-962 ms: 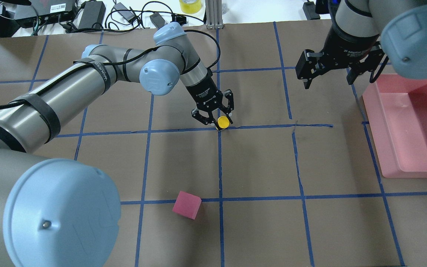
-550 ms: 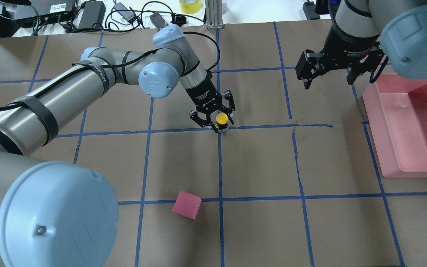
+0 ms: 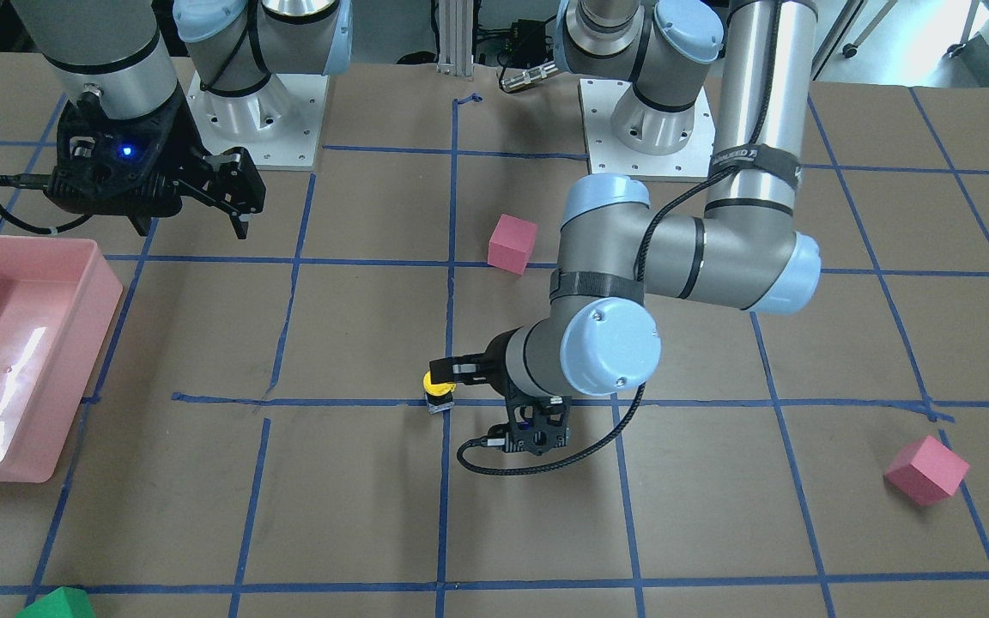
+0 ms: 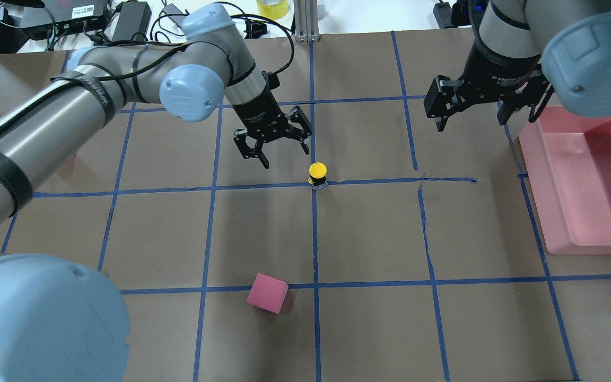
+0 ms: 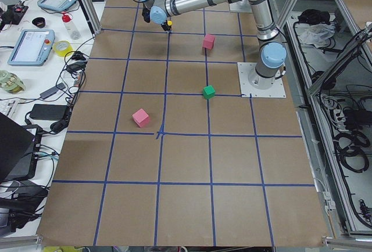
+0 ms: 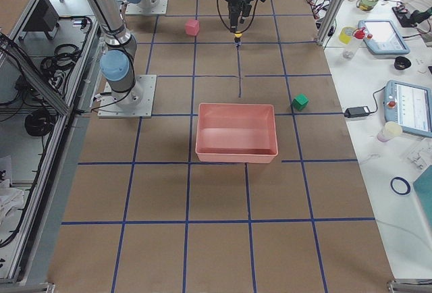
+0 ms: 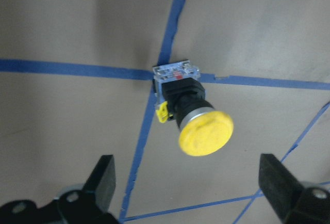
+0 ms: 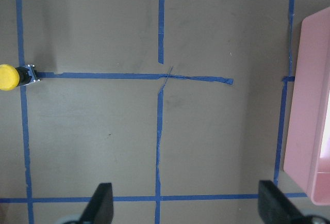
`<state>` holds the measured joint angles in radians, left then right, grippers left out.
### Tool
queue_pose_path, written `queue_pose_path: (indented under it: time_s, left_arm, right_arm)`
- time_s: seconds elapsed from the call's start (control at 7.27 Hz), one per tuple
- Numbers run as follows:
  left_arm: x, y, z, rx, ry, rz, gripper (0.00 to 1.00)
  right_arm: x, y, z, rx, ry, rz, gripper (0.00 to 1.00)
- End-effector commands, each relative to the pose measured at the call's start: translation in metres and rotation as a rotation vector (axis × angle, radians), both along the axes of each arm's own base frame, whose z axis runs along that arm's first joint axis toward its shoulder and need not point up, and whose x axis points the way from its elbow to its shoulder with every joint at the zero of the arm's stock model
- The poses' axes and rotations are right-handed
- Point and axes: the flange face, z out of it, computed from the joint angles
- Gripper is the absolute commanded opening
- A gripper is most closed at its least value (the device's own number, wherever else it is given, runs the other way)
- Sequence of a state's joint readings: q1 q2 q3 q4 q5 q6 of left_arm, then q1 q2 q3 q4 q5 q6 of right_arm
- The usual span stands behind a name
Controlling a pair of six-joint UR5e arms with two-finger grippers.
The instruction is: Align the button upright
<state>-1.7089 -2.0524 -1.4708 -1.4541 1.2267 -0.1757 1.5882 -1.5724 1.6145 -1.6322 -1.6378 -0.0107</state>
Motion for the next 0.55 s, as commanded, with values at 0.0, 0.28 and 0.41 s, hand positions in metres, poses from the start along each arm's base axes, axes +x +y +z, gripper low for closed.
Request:
queue_pose_path:
  time_s: [0.0,0.28,0.41]
  left_arm:
    - [0.052,0.022,0.06,-0.064,-0.139,-0.229,1.0]
    - [0.064,0.06,0.12,-0.083,-0.217,-0.278,1.0]
    - [0.067,0.081,0.148,-0.084,-0.227,-0.281,1.0]
  right_arm:
    - [0.0,0.0,0.0,0.001,0.002,0.001,1.0]
    - [0.0,0.0,0.0,0.001,0.002,0.001,1.0]
    - [0.001,0.001,0.0,-0.001,-0.004,0.003,1.0]
